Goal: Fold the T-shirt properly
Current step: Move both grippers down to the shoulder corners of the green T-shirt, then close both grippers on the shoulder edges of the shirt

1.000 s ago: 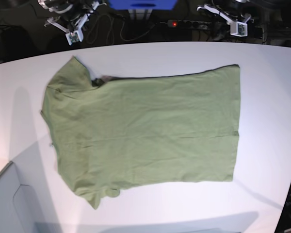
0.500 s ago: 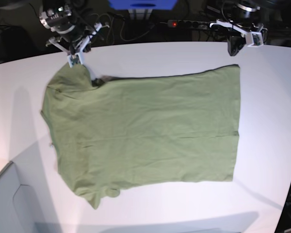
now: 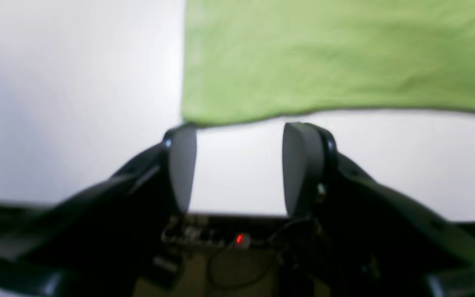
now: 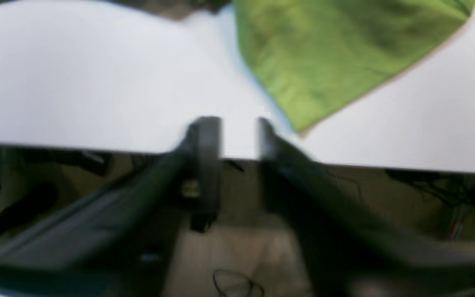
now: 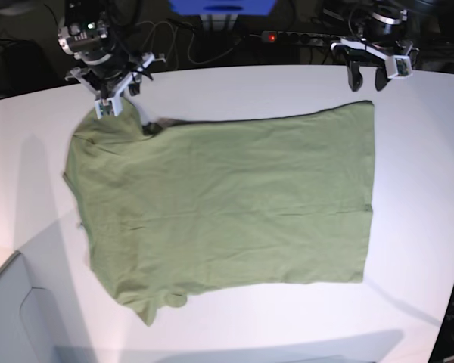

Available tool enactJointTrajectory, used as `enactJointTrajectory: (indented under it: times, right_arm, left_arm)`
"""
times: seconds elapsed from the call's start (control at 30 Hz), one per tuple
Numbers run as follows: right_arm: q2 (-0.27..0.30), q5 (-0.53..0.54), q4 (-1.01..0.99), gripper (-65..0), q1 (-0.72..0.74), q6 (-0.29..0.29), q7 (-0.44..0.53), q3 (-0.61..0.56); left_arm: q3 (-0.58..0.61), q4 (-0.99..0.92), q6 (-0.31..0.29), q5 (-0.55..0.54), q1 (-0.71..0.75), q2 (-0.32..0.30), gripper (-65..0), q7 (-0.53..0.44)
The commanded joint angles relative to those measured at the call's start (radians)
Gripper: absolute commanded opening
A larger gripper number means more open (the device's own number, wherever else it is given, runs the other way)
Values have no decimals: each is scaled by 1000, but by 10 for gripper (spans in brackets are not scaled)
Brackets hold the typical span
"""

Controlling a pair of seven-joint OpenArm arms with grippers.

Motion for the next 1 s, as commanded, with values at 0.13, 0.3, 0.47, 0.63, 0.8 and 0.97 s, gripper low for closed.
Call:
enactJointTrajectory:
  times: [0.13, 0.3, 0.47, 0.63, 0.8, 0.97]
  right_arm:
    - [1, 3, 18, -224, -6, 32, 16, 6]
    - [2, 1, 18, -210, 3, 49, 14, 6]
    - [4, 1, 17, -210, 11, 50, 7, 6]
    - [4, 0, 15, -210, 8, 50, 7, 5]
    - [5, -2, 15, -210, 8, 50, 5, 5]
    - [5, -2, 15, -210, 10, 50, 5, 5]
  left_arm:
    - [-8, -77, 0, -2, -66, -6, -326, -28]
    - [-6, -154, 0, -4, -147, -3, -325, -28]
    - [2, -217, 0, -4, -224, -3, -324, -28]
    - [0, -248, 0, -4, -276, -3, -323, -28]
    - [2, -298, 0, -4, -298, -2, -323, -28]
    - [3, -340, 0, -4, -310, 4, -323, -28]
